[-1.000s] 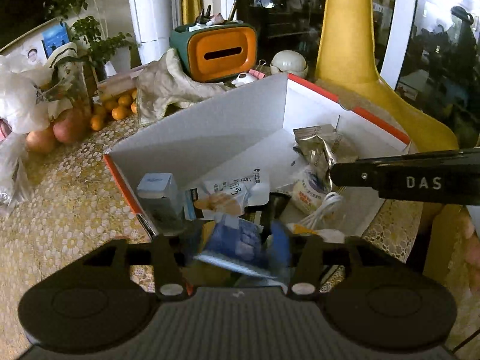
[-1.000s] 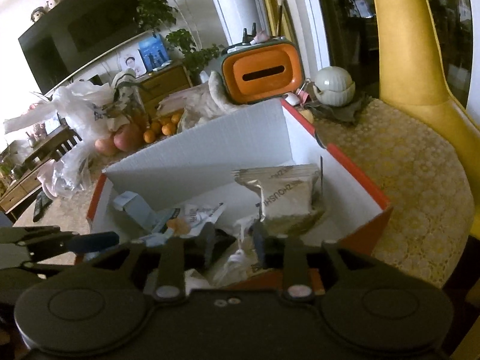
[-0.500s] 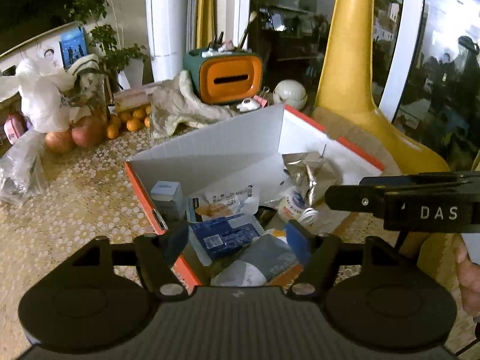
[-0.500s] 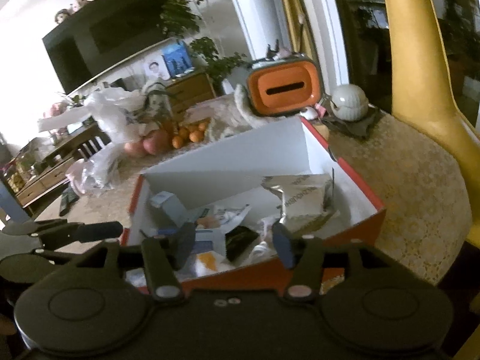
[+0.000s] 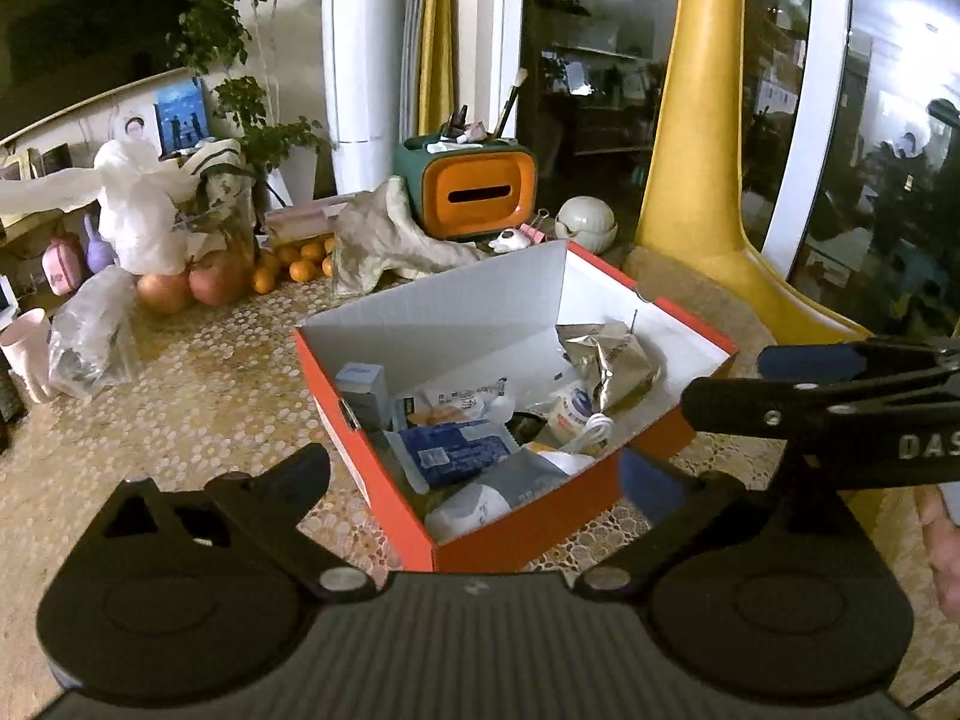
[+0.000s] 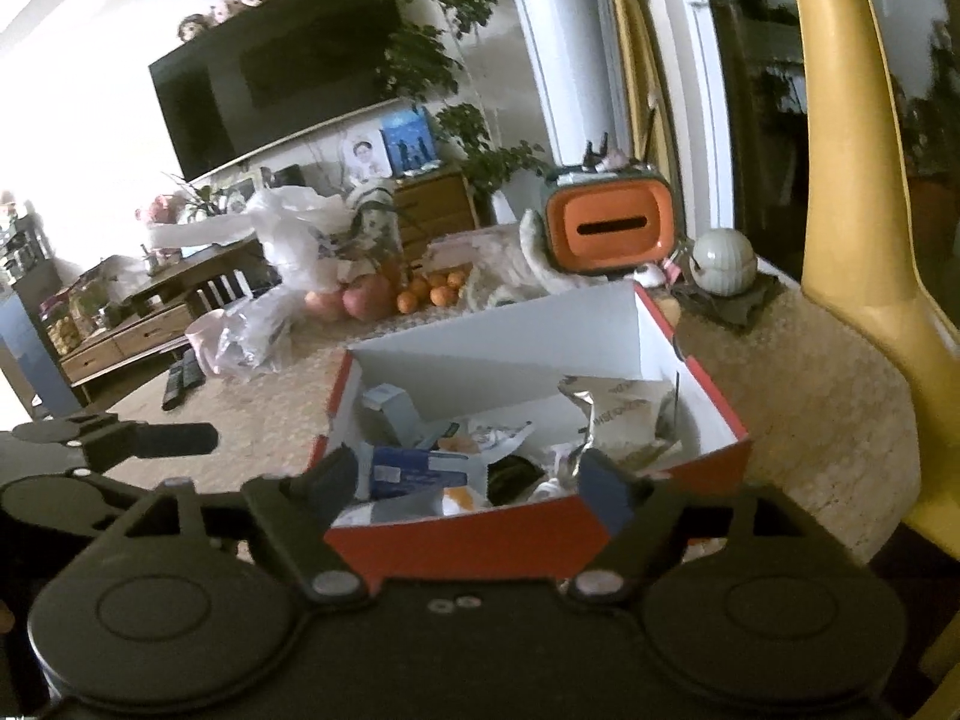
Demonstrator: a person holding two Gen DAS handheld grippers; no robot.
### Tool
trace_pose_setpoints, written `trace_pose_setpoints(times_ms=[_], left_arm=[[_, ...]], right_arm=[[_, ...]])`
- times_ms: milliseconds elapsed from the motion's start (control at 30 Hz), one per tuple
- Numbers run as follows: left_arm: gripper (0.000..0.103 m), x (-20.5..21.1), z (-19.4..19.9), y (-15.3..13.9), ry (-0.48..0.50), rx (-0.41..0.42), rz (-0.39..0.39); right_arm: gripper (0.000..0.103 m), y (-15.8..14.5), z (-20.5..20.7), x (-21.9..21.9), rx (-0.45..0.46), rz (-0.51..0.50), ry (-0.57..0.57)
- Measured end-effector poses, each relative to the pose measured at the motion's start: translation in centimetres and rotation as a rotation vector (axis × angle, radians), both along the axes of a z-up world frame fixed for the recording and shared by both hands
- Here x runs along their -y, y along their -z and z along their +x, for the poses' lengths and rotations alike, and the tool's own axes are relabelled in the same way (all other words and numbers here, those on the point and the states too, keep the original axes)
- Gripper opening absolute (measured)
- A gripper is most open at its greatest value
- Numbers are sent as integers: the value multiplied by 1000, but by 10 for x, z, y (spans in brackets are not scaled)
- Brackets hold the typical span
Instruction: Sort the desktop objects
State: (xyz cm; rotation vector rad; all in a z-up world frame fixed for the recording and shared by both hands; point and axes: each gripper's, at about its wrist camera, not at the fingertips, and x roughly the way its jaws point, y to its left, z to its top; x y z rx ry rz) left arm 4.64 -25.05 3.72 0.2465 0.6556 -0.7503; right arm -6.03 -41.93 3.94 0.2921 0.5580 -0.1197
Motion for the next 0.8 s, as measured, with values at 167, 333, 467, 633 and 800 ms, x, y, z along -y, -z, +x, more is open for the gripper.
trace_pose_setpoints(times_ms=[167, 333, 467, 633, 800], left_arm=[[103, -6, -10, 0, -1, -20, -11], [103, -11, -24, 2, 13, -6, -17], [103, -14, -33, 4, 18, 4, -19], [103, -16, -37, 5, 26, 11, -20], [103, -18, -38, 4, 19, 7, -25]], right_arm=[[89, -3, -18, -5, 13, -32, -9], [89, -1, -32, -8, 9, -43, -1], [89, 2, -38, -6, 3, -26, 22], [89, 4, -43, -5, 2, -18, 42], [89, 6, -43, -7, -1, -12, 54]])
